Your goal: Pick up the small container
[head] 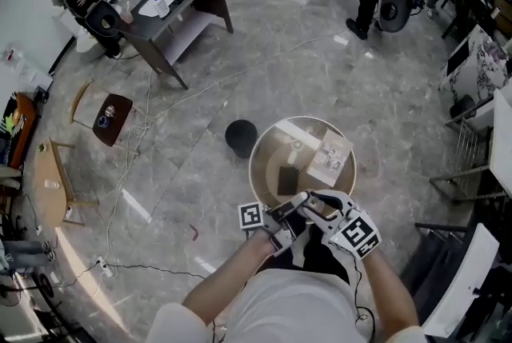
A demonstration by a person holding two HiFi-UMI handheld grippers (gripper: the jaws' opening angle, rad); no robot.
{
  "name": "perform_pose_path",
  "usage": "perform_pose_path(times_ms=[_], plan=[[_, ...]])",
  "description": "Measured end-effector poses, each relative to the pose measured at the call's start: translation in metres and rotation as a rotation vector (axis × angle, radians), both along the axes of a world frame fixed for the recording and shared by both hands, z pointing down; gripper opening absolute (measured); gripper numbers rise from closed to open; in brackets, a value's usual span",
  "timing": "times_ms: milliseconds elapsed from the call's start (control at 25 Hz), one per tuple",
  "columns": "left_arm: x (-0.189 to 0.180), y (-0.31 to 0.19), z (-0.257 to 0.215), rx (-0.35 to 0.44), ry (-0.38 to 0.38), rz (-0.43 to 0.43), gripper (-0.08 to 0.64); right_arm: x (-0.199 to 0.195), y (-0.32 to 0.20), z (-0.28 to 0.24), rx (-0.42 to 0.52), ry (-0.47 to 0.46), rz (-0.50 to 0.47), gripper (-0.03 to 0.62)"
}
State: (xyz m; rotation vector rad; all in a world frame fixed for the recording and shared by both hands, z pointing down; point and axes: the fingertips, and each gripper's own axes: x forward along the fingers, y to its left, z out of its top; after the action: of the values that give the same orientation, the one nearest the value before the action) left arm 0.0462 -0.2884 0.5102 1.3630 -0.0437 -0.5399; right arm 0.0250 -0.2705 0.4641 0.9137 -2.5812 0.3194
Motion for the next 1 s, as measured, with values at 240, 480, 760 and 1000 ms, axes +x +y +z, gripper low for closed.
perform_pose_path(times_ms=[240,480,760,1000], plan=[[0.01,0.028,-0.031,0.012,-0.015,0.013,0.311,0.01,0.028,-0.035,0.027,-0.012,0.002,0.15],[0.031,0.066,-0.05,0.014,0.0,-0.008,0.311,0.032,0.067,-0.052,0.057,-0.012,-0.011,0.15],[0.053,0.118,-0.06,0.017,0.002,-0.041,0.31,0.054,0.12,-0.067,0.068,-0.02,-0.052,0.152],[0.08,0.159,-0.065,0.028,-0.022,-0.052,0.31,0.083,0.161,-0.072,0.077,-0.029,-0.071,0.152]])
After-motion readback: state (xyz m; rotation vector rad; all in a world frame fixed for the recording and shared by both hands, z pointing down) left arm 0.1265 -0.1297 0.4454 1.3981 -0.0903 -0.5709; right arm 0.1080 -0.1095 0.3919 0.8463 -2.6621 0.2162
